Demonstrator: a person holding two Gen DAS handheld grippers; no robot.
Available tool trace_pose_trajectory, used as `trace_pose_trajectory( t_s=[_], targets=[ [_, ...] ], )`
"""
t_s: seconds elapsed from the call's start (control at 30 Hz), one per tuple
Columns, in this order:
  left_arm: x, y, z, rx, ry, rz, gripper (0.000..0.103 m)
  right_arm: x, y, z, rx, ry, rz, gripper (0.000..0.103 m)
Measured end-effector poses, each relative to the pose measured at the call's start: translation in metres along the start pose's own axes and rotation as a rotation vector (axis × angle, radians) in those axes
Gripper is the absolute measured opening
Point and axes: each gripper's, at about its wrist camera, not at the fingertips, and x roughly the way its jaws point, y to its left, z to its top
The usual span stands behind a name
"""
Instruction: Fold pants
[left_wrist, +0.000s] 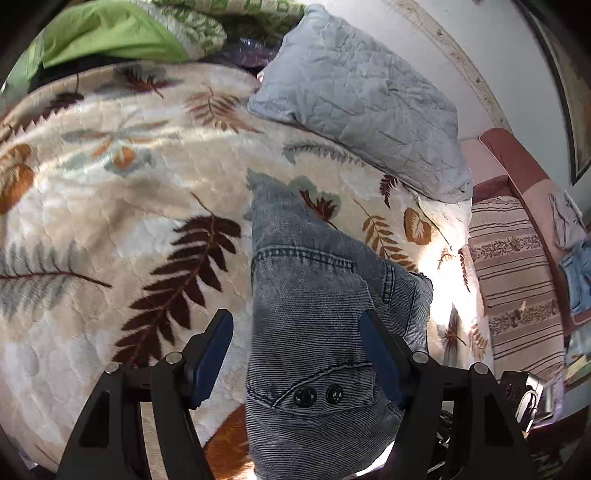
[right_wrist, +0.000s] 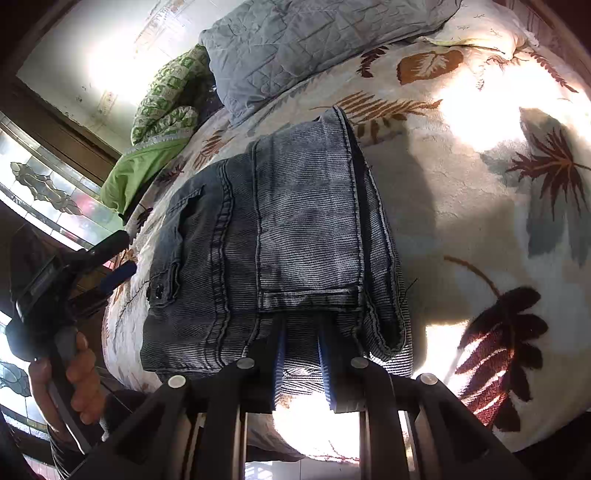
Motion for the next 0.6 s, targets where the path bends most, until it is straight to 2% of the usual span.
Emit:
trace_pose_trajectory(
  t_s=[0.1,0.13,0.17,0.2,0.23,0.33,0.47,0.53,0.57,0.6],
  targets=[
    [0.041,0.022,-0.005,-0.129,0.138,-0.091,0.069,0.0,-0.004,-0.002,-0.001,-0.005,0.021,0.02],
    [0.051,0.029,-0.008,-0.18,0.162,-0.114,0.058,0.0,-0.006,-0.003,-0.001,-0.008,0.028,0.02],
    [0.05,0.03,-0.009,-0.185,0.147,-0.115,0.054,0.0,-0.006,-0.003,-0.006,-0.008,0.03,0.02],
    [0.048,0.027,-0.01,-0.164,0.144,-0.115,0.046,-0.001,-0.007,-0.003,-0.011,-0.006,0.03,0.02],
    [0.046,0.024,-0.01,-0.152,0.145,-0.122,0.033,-0.001,-0.007,-0.003,-0.015,-0.004,0.026,0.018],
    [0.035,0.014,-0.006,-0.115,0.128,-0.115,0.026,0.0,-0.005,-0.002,-0.022,0.004,0.02,0.017],
    [0.041,0.004,-0.005,-0.049,0.134,-0.052,0.03,-0.001,-0.003,0.001,-0.017,0.016,0.017,0.017],
    [0.043,0.01,-0.005,-0.073,0.142,-0.038,0.054,-0.012,0.005,0.006,-0.03,0.012,-0.012,0.02],
    [0.043,0.013,-0.004,-0.086,0.145,-0.034,0.06,-0.02,0.012,0.009,-0.056,-0.019,-0.024,0.02],
    [0.042,0.014,-0.003,-0.091,0.147,-0.047,0.062,-0.029,0.02,0.013,-0.08,-0.049,-0.023,0.02]
  ],
)
